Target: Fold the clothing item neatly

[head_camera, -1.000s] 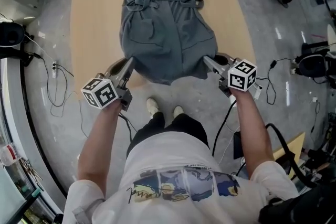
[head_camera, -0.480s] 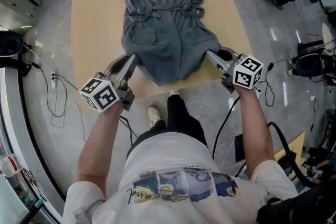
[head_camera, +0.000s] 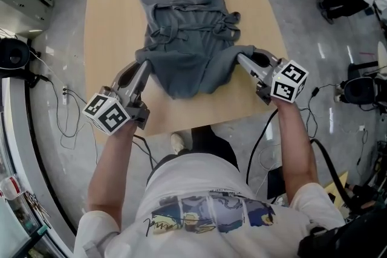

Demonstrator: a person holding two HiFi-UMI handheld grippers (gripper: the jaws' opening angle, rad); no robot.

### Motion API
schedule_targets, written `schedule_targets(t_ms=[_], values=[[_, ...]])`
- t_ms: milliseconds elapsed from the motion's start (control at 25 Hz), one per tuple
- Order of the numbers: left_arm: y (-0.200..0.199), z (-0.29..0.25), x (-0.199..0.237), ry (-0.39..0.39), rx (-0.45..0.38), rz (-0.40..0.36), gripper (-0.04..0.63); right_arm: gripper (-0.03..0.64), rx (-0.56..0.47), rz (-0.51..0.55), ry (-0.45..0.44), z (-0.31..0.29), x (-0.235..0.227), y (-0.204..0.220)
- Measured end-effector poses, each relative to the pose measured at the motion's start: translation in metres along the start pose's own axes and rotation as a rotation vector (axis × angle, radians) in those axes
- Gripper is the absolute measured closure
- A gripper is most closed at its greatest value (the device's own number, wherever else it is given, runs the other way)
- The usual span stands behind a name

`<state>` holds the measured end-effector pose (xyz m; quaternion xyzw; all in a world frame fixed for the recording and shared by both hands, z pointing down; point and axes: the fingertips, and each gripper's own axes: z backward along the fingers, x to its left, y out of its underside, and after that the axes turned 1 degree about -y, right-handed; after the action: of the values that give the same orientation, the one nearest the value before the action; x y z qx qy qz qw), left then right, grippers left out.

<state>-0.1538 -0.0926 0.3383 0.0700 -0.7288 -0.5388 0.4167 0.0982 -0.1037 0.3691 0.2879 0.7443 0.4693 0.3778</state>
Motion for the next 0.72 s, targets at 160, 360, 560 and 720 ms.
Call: schedule_targets(t_ms=[160, 360, 560, 720], values=[[-0.019, -0.019, 0.015, -0.025, -0.024, -0.024, 0.560, 0.600, 0.001, 0.018, -0.031, -0.016, -0.028, -0.020], [-0.039, -0.042, 0.034, -0.069, -0.039, -0.042, 0.560, 0.600, 0.004, 0.050, -0.067, -0.037, -0.060, -0.041], [-0.054, -0.064, 0.049, -0.103, -0.050, -0.053, 0.560, 0.600, 0.003, 0.057, -0.096, -0.053, -0.086, -0.054], [-0.063, -0.081, 0.060, -0.125, -0.047, -0.060, 0.560, 0.600, 0.012, 0.059, -0.115, -0.066, -0.103, -0.061]])
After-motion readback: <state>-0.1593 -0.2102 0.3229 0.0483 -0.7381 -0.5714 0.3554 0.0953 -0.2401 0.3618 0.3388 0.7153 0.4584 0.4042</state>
